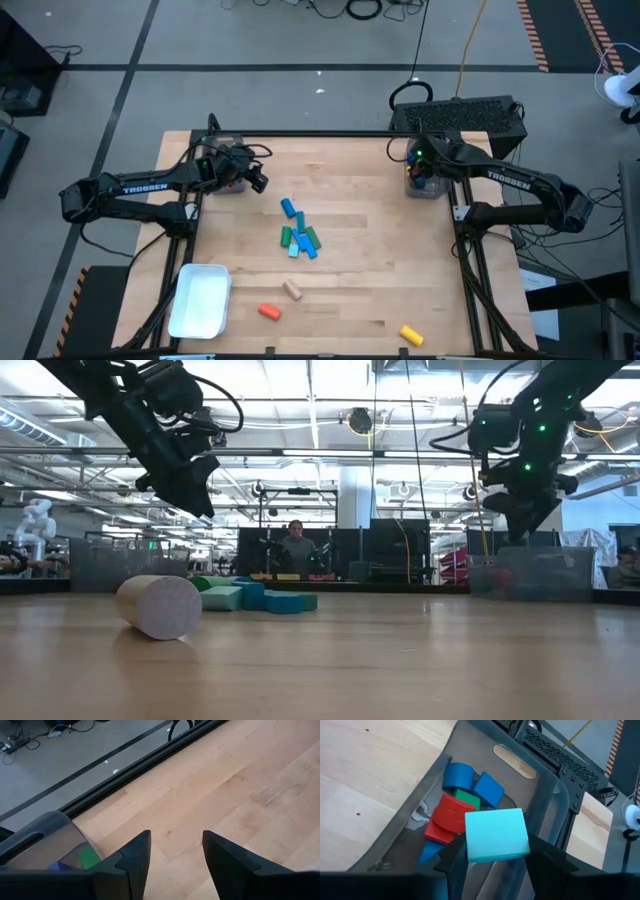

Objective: Sort blocks by size
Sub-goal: Put the light blue half circle block into the right black bin, then put the blue cylindrical block into the white bin

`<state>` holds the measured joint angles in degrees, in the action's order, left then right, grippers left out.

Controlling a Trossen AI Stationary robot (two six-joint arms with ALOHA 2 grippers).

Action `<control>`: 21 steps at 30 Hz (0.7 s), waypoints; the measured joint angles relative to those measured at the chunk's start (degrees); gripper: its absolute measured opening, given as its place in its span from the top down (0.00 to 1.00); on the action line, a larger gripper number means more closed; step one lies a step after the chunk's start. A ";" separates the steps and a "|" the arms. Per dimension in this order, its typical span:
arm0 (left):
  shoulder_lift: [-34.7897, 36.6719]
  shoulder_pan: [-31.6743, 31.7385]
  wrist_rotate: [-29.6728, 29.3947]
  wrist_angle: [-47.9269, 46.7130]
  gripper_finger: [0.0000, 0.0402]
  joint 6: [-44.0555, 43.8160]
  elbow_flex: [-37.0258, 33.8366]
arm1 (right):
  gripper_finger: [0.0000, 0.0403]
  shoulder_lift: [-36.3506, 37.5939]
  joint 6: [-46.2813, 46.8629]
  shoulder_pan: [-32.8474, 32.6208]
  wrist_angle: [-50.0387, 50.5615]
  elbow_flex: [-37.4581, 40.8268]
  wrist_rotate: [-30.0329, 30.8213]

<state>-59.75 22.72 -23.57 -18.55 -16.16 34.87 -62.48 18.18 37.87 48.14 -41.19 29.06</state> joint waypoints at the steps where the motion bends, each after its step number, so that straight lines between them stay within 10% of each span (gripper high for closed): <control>1: 0.00 0.00 0.00 -0.02 0.55 -0.02 0.00 | 0.57 0.00 -0.34 0.17 -0.23 0.00 -0.63; 21: 0.00 0.02 -0.02 0.04 0.55 0.03 0.00 | 0.48 1.45 -5.25 -1.61 -4.79 -1.04 -2.56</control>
<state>-59.75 22.74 -23.59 -18.50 -16.13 34.87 -61.03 12.93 36.26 43.35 -42.23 26.50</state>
